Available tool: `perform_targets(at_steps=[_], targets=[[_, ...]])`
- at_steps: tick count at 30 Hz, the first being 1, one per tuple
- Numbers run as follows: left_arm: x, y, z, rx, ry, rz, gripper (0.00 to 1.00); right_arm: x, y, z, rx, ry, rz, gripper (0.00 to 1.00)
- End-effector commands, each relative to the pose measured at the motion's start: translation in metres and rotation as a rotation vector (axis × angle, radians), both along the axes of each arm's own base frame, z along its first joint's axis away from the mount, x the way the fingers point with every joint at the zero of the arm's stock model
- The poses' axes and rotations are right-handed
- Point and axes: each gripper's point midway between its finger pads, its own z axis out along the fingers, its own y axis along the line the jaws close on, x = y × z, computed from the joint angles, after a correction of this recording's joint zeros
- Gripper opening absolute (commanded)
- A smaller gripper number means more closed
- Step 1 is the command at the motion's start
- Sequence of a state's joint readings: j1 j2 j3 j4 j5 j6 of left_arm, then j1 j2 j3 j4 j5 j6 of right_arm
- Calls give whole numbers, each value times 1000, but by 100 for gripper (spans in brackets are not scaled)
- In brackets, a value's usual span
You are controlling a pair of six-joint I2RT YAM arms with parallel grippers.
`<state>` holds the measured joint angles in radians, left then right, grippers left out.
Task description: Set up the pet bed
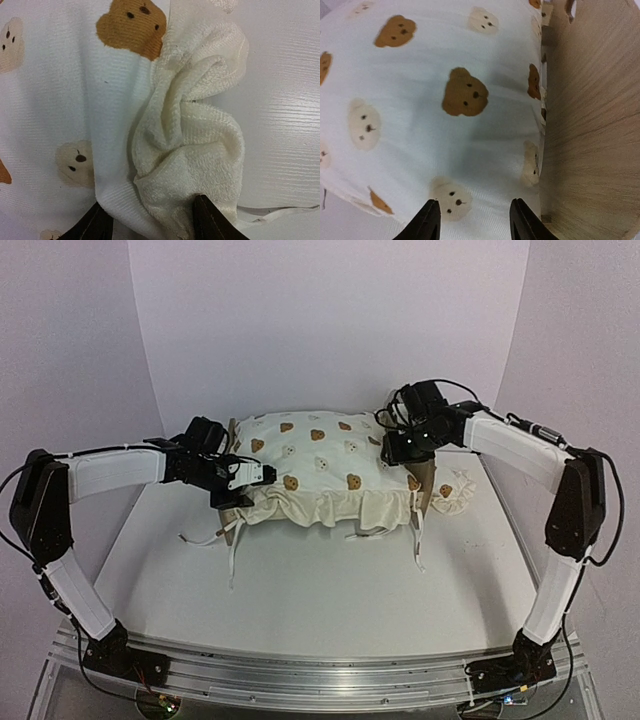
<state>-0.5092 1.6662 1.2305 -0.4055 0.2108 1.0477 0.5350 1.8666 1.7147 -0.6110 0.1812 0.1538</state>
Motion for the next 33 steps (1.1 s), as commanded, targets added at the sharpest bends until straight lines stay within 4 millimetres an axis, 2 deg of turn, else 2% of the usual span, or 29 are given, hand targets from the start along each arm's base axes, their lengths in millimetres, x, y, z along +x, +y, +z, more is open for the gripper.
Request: perform_targets(at_steps=[1,3,4,6,8,10,11,13,16,21,24,27,29,30,31,33], targets=[[6,51,-28,151,-9,62,54,-23,8,135,247,-198,197,51],[9,62,-29,173,-29,60,54,-20,-13,158,283,-237,170,52],[12,67,-29,181,-40,61,54,-14,-30,164,294,-248,132,52],[16,78,-28,198,-61,61,54,6,-76,157,286,-242,14,52],[20,88,-27,218,-90,54,55,27,-124,134,251,-211,-120,53],[24,96,-26,235,-115,49,55,47,-171,95,184,-153,-259,59],[26,100,-27,246,-127,49,55,55,-188,74,168,-112,-304,63],[32,112,-28,267,-149,63,55,69,-204,39,155,-42,-326,66],[41,127,-28,281,-167,89,56,94,-205,-7,130,32,-281,70],[52,132,-24,295,-220,84,57,124,-189,-73,120,117,-148,79],[59,137,-25,304,-213,97,58,130,-192,-121,77,181,-132,81],[55,133,-20,283,-207,79,61,126,-197,-158,52,249,-157,79],[50,129,-15,260,-204,59,64,119,-200,-174,48,291,-196,63],[47,127,-11,247,-202,52,66,116,-202,-176,50,302,-221,52],[44,125,-5,230,-201,47,67,113,-204,-177,55,311,-250,40],[38,118,8,184,-190,32,70,110,-206,-165,74,304,-292,19]])
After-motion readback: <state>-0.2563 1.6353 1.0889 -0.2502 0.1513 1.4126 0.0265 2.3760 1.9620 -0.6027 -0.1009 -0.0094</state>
